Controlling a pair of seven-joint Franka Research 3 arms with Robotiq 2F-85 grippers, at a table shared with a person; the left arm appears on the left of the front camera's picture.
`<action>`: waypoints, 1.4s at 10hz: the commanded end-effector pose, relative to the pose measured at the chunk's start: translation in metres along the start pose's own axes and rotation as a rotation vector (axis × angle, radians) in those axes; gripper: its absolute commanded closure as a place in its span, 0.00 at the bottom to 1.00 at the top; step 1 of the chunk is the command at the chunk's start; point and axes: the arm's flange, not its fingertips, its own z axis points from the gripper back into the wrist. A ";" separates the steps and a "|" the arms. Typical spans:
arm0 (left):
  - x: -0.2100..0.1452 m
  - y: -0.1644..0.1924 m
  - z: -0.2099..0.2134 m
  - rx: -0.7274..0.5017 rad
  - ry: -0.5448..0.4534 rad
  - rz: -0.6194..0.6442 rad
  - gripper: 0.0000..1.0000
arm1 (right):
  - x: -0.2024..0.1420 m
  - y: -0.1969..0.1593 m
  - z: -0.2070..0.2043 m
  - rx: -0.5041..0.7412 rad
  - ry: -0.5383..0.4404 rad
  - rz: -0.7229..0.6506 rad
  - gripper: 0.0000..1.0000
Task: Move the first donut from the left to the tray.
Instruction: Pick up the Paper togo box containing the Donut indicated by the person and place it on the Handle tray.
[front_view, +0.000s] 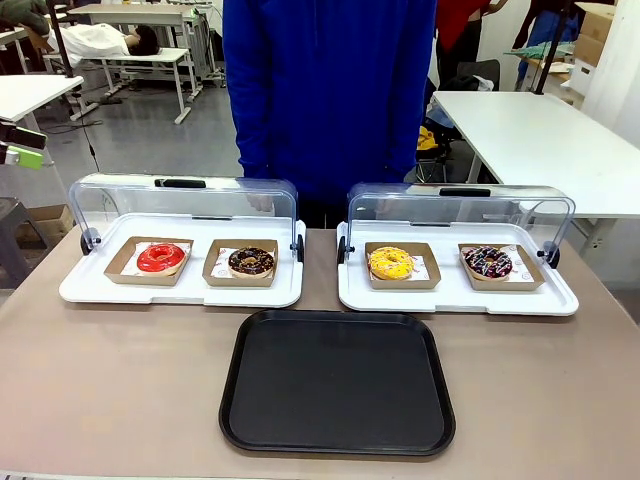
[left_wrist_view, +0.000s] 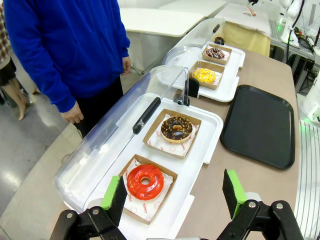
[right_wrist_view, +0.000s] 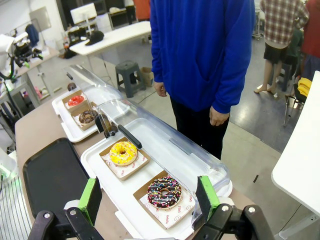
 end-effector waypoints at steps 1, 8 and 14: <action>0.001 0.000 0.000 -0.005 -0.013 -0.008 0.00 | 0.001 0.001 -0.001 0.005 -0.007 0.005 0.00; 0.001 0.000 0.000 -0.005 -0.013 -0.008 0.00 | 0.001 0.001 -0.001 0.005 -0.007 0.005 0.00; 0.001 0.000 0.000 -0.005 -0.013 -0.008 0.00 | 0.001 0.001 -0.001 0.005 -0.007 0.005 0.00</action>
